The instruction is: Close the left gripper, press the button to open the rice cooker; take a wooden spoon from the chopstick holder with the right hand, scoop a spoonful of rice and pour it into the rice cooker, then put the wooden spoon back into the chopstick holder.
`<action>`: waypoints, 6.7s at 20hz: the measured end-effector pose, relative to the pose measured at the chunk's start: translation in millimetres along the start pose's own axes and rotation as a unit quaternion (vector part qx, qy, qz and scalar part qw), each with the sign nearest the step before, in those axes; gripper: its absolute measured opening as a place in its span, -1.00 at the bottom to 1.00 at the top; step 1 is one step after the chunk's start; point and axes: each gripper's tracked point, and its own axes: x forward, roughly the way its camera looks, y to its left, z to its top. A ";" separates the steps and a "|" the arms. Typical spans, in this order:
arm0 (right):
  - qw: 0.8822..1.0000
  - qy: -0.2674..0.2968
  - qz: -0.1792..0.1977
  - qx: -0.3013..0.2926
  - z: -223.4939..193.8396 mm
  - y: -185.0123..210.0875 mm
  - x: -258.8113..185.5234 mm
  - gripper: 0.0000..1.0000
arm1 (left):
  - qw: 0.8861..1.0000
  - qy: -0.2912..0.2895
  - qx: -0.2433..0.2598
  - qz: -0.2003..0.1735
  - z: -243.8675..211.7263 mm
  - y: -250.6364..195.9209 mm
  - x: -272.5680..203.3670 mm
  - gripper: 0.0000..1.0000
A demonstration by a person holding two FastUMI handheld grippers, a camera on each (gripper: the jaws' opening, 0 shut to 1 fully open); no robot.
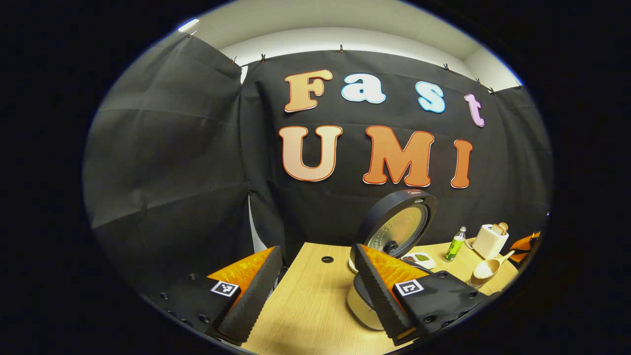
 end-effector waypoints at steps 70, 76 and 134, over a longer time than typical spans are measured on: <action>0.777 -0.034 0.168 -0.606 -121.0 197.6 54.5 -0.96 | 1.000 0.001 0.003 0.020 -11.5 6.8 -0.1 0.94; 0.728 -0.036 0.160 -0.666 -132.0 184.6 50.9 -0.96 | 1.000 0.002 0.004 0.013 -13.8 5.4 4.4 0.94; 0.839 -0.063 -0.150 -0.519 208.0 -103.3 40.3 0.41 | 0.997 -0.036 -0.011 0.065 31.5 -169.2 3.7 0.96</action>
